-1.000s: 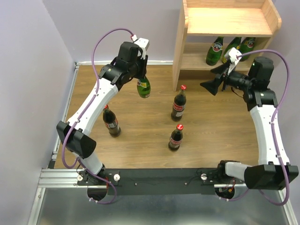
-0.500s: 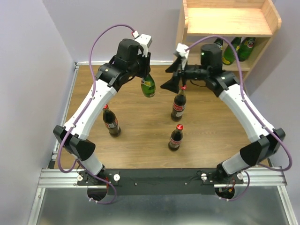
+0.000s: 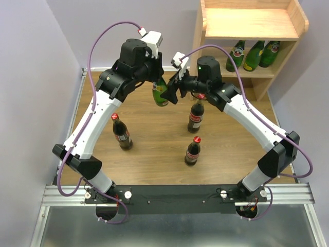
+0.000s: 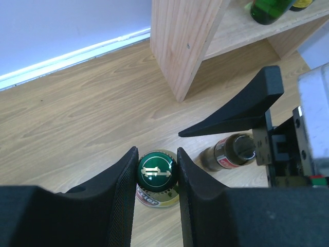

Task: Place and organize the beverage onto the shelf
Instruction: Pick up the drink from the center of the board.

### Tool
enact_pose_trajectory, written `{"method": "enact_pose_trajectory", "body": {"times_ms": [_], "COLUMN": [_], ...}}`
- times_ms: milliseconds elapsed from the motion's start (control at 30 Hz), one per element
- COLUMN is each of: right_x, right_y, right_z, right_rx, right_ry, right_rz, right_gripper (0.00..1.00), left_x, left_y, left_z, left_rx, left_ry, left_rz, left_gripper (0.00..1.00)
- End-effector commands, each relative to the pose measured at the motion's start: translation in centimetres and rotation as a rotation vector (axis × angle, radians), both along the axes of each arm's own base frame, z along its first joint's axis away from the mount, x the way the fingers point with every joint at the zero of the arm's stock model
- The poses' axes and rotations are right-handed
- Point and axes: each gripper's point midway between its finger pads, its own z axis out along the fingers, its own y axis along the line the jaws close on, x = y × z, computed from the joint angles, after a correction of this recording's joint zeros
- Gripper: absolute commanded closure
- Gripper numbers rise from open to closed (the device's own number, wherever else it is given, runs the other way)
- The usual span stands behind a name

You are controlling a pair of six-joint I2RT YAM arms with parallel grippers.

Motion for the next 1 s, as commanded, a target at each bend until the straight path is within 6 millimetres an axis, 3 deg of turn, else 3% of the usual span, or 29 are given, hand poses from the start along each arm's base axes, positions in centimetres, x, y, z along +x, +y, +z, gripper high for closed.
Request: {"method": "enact_pose_trajectory", "body": {"times_ms": [0,133,167,333,667,867,967], "right_x": [1.2,1.1,1.1,1.0,1.2,0.8,0.7], "right_y": [1.4,2.4,2.5,3.0,4.2,4.6,4.5], "right_z": [-1.8,-3.0,-2.9,-3.8,-3.8,-4.2,-4.0], "right_rx": [0.013,0.013,0.023,0.038,0.063,0.069,0.070], "right_ry": [0.040,0.076,0.079,0.110,0.111,0.140,0.132], "right_rz": [-0.105,-0.117,-0.126,-0.135,-0.119,-0.113,-0.106], "right_gripper": [0.06,0.05,0.00,0.00,0.01,0.08,0.24], "left_x": [-1.3,-1.3,-1.3,-1.5,-1.6,-1.7,-1.8], "left_y": [-0.2,-0.2,-0.1,0.1,0.1,0.1,0.1], "left_z": [6.9,7.1,7.1,7.5,7.7,7.7,7.9], "left_rx": [-0.135,-0.138,-0.138,-0.144,-0.152,-0.153,-0.156], "left_ry": [-0.165,-0.170,-0.171,-0.179,-0.183,-0.182,-0.186], "left_rz": [-0.026,-0.026,-0.023,-0.022,-0.022,-0.022,-0.022], "left_gripper": [1.00,1.00,1.00,1.00,1.00,1.00,1.00]}}
